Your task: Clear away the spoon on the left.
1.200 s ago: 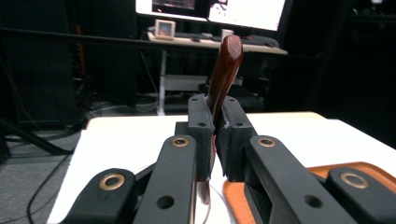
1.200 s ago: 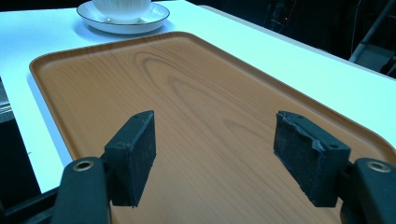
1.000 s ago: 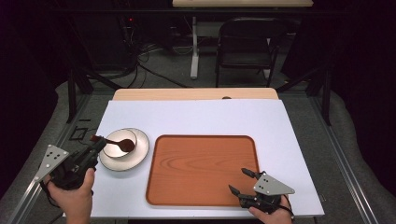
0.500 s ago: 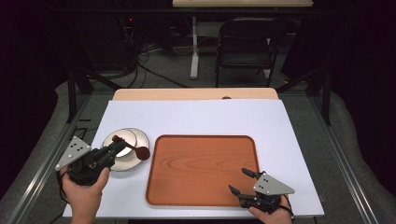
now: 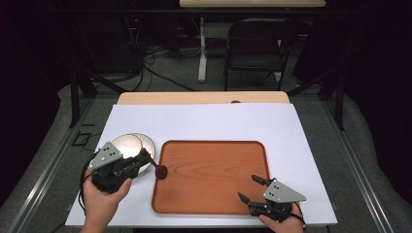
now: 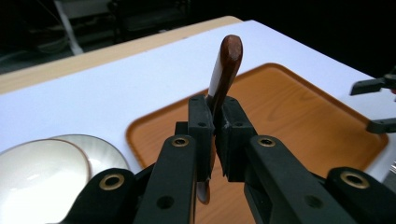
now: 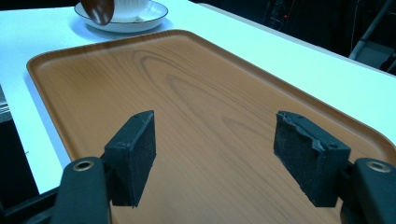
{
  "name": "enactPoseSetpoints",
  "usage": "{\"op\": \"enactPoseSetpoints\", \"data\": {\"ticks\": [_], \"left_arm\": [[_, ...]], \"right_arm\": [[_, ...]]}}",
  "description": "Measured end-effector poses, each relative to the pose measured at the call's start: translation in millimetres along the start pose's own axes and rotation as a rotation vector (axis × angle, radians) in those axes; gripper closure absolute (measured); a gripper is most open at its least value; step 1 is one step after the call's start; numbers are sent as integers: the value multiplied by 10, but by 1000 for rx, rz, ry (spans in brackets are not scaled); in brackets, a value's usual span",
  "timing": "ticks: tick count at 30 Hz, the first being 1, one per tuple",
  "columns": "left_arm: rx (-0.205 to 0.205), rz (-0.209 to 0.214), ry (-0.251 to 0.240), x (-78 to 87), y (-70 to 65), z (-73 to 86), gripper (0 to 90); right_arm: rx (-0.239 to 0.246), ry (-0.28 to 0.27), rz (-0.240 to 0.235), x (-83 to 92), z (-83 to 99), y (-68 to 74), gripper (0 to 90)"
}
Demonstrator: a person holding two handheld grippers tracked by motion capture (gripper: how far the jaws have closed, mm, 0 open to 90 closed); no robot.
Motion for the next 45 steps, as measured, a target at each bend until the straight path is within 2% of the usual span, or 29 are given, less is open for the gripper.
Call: {"op": "enactPoseSetpoints", "data": {"ticks": [9,20,27,34,40,45], "left_arm": [[-6,29,83,-83,-45,100,848],[5,52,126,-177,-65,163,847],[16,51,157,-251,-72,192,847],[47,66,187,-331,-50,196,847],[80,60,207,-421,-4,186,847],[89,48,228,-523,30,166,847]], "right_arm": [[0,-1,1,-1,1,-4,293],[0,2,0,-2,3,-1,293],[0,-1,1,4,0,-5,293],[3,0,1,3,-1,-1,293],[2,1,0,4,2,-3,294],[4,0,-3,3,-1,1,294]]}}
Point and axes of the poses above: each handheld gripper's, and its own axes: x roughly backward along the jaws, z roughly out of its underside, y roughly to its left, the point moved 7 cm from there along -x, roughly forward along the jaws, and after that the axes turned 11 degrees about x, right-handed, at the moved point
